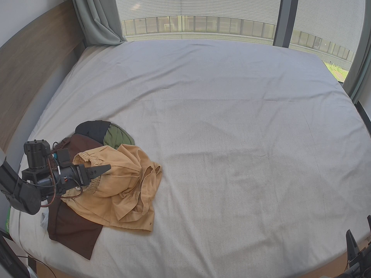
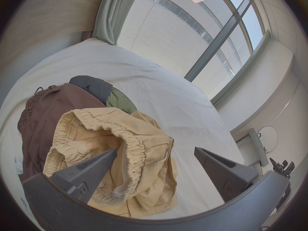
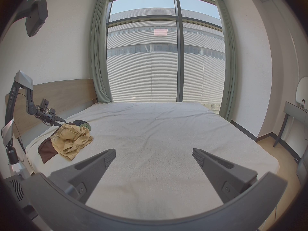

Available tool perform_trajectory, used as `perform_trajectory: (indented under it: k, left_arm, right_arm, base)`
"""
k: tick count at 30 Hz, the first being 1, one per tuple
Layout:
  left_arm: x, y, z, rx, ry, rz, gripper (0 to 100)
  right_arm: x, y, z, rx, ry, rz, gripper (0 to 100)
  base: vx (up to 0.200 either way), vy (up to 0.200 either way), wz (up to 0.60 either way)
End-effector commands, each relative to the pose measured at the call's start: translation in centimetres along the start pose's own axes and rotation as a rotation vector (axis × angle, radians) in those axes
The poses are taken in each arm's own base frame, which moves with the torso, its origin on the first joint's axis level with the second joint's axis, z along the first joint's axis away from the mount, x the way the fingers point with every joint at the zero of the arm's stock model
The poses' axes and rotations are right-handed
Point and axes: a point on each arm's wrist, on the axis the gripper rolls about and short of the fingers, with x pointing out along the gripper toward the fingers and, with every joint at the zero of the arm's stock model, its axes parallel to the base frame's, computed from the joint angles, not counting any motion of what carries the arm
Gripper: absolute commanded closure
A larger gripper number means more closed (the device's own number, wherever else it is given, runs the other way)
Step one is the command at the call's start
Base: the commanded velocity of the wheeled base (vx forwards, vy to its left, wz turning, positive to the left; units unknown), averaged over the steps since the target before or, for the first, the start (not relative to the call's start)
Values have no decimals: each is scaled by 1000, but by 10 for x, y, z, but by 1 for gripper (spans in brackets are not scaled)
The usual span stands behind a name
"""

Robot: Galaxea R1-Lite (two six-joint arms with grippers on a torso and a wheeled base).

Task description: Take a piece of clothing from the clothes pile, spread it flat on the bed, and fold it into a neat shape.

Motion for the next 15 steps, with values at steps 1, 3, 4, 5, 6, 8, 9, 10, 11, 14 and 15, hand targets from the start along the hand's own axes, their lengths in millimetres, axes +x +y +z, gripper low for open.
perform_trajectory:
  k: [1, 3, 4, 5, 6, 8, 9, 10, 11, 14, 15]
  left_arm:
    - [6, -3, -3, 2, 14, -14, 0]
    - [8, -5, -4, 10, 14, -26, 0]
    - [10, -6, -4, 12, 16, -31, 0]
    - [10, -6, -4, 12, 16, -31, 0]
    - [12, -7, -6, 17, 18, -39, 0]
    - [16, -9, -7, 23, 16, -48, 0]
    - [17, -9, -8, 23, 16, -49, 0]
    - [19, -9, -8, 25, 16, -52, 0]
    - [19, -9, -8, 26, 13, -51, 0]
    - [22, -8, -10, 26, 15, -52, 0]
    - [22, -8, -10, 27, 16, -55, 0]
  right_arm:
    - [0, 0, -5, 0, 3, 1, 0]
    - [0, 0, -5, 0, 3, 1, 0]
    - [0, 0, -5, 0, 3, 1, 0]
    - [0, 0, -5, 0, 3, 1, 0]
    - [0, 0, -5, 0, 3, 1, 0]
    - [0, 0, -5, 0, 3, 1, 0]
    - [0, 0, -5, 0, 2, 1, 0]
    - [0, 0, -5, 0, 3, 1, 0]
    - [0, 0, -5, 0, 2, 1, 0]
    - [0, 0, -5, 0, 3, 2, 0]
    - [0, 0, -5, 0, 2, 2, 0]
  base:
    - [0, 0, 0]
    - [0, 0, 0]
    - [0, 0, 0]
    - [0, 0, 0]
    - [0, 0, 0]
    - [0, 0, 0]
    - [0, 0, 0]
    - [0, 0, 0]
    - [0, 0, 0]
    - [0, 0, 0]
    - [0, 0, 0]
